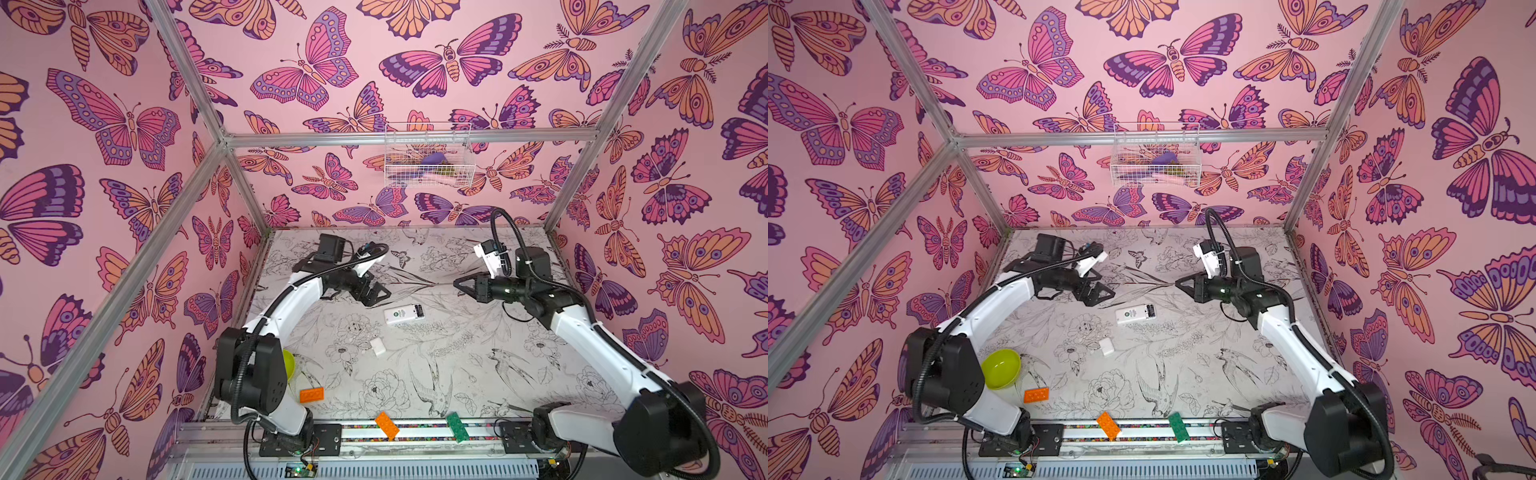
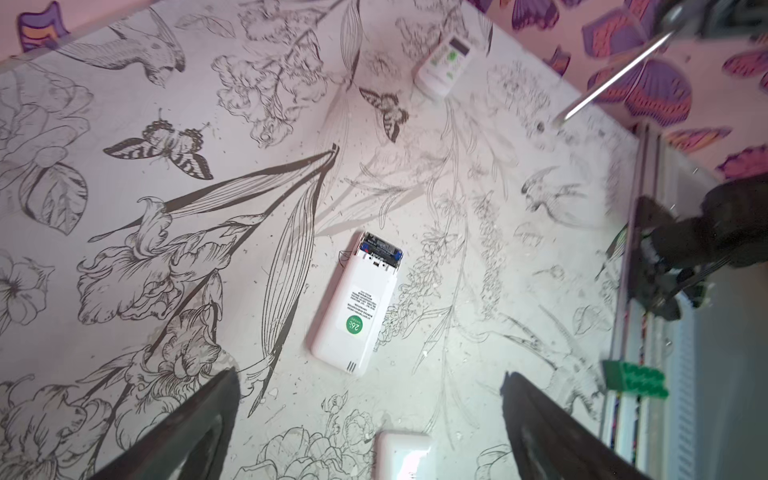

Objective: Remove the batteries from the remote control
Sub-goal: 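Grasp the white remote with the left gripper while the right brings the screwdriver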

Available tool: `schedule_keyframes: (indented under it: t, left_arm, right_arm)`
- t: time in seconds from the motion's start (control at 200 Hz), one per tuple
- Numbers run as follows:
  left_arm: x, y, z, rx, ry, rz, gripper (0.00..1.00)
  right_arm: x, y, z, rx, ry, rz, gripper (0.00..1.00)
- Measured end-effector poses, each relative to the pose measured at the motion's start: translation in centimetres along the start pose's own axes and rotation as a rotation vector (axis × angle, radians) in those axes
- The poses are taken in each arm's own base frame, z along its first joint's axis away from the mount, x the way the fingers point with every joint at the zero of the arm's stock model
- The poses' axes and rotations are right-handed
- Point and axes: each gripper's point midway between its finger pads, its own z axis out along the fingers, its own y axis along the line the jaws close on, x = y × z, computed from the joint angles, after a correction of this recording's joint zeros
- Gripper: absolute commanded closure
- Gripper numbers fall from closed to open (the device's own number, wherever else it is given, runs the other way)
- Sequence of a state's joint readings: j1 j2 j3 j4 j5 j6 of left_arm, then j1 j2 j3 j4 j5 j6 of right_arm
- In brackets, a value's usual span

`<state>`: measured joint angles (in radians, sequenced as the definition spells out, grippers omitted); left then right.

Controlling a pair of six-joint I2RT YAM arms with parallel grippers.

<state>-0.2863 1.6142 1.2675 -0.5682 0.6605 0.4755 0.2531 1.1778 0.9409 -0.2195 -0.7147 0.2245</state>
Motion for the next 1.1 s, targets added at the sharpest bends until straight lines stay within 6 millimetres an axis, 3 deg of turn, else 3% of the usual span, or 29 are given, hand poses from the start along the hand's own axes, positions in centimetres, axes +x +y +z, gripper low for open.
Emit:
schedule_keyframes:
  t: [0.205, 0.356, 0.506, 0.691, 0.987, 1.097]
  left_arm:
    - [1.8, -1.3, 4.8, 0.014, 0.145, 0.180, 0.00]
    - [3.2, -1.9, 8.0, 0.030, 0.236, 0.231, 0.02]
    - [4.2, -1.2, 10.6, 0.031, 0.295, 0.218, 0.02]
    - [4.4, -0.1, 12.7, -0.004, 0.342, 0.229, 0.07]
    - [6.1, -1.3, 14.0, 0.033, 0.412, 0.288, 0.13]
    - [6.4, -1.0, 14.3, 0.029, 0.427, 0.306, 0.19]
  right_arm:
    - [1.5, 0.0, -3.1, 0.125, -0.046, -0.190, 1.00]
    - [2.9, -1.1, -3.6, 0.195, -0.013, -0.255, 1.00]
    - [4.8, -1.7, -3.5, 0.219, 0.020, -0.309, 1.00]
    - [6.7, -1.9, -3.5, 0.226, 0.041, -0.364, 1.00]
    - [8.3, -2.0, -3.0, 0.217, 0.037, -0.428, 1.00]
    - [9.2, -2.0, -2.4, 0.195, 0.057, -0.439, 1.00]
